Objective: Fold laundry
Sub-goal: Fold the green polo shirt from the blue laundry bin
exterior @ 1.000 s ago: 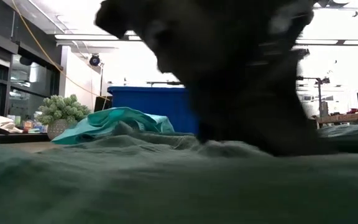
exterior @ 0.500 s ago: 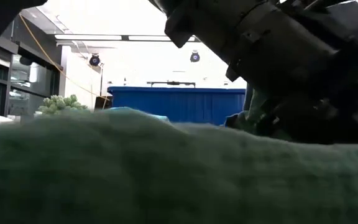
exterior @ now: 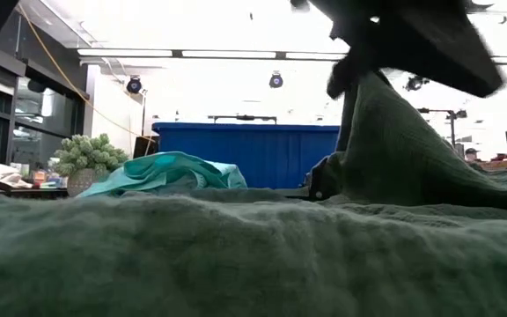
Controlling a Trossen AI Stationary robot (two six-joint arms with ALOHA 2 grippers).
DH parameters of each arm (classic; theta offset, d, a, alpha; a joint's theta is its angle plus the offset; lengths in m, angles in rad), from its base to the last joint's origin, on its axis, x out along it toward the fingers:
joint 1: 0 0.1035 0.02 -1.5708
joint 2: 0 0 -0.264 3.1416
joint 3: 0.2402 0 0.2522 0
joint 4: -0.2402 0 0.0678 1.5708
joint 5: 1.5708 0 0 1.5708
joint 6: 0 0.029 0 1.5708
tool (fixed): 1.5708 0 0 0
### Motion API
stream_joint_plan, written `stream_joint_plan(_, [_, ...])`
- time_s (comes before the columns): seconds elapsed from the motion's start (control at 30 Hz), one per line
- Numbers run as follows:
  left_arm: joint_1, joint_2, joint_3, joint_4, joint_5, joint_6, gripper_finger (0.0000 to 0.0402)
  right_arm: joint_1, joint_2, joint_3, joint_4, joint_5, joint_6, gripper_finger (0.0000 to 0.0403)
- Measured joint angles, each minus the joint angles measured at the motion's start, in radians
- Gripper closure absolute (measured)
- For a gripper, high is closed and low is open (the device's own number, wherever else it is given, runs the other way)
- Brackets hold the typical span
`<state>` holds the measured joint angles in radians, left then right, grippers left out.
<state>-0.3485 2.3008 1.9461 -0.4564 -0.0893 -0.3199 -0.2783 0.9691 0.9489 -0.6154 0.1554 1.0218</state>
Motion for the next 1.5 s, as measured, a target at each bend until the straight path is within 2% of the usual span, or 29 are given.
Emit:
stream_joint_plan(0.17, [-0.013,-0.102,-0.003,-0.242,-0.251,0.007,0.0401,0.035,0.016,0.000,0.064,0.032,0.025,0.0403])
stream_joint_plan(0.27, [-0.019,-0.192,-0.043,-0.298,-0.398,-0.056,0.0402,0.064,0.052,0.000,0.143,0.049,0.049,0.0403])
stream_joint_plan(0.4, [-0.036,-0.334,-0.186,-0.322,-0.538,-0.202,0.0402,0.121,0.131,0.000,0.232,0.056,0.077,0.0403])
stream_joint_plan(0.6, [-0.116,-0.597,-0.465,-0.416,-0.691,-0.516,0.0402,0.196,0.270,0.000,0.368,0.077,0.133,0.0403])
stream_joint_plan(0.8, [-0.204,-0.804,-0.715,-0.501,-0.737,-0.843,0.0402,0.235,0.410,0.000,0.549,0.078,0.202,0.0403])
stream_joint_plan(1.0, [-0.253,-0.881,-0.872,-0.498,-0.729,-1.017,0.0402,0.240,0.538,0.000,0.680,0.078,0.265,0.0403])
stream_joint_plan(1.3, [-0.270,-0.858,-0.903,-0.471,-0.685,-1.032,0.0402,0.199,0.700,0.000,0.951,0.077,0.306,0.0403])
stream_joint_plan(1.5, [-0.270,-0.859,-0.903,-0.469,-0.683,-1.031,0.0402,0.175,0.780,0.000,1.073,0.020,0.319,0.0403])
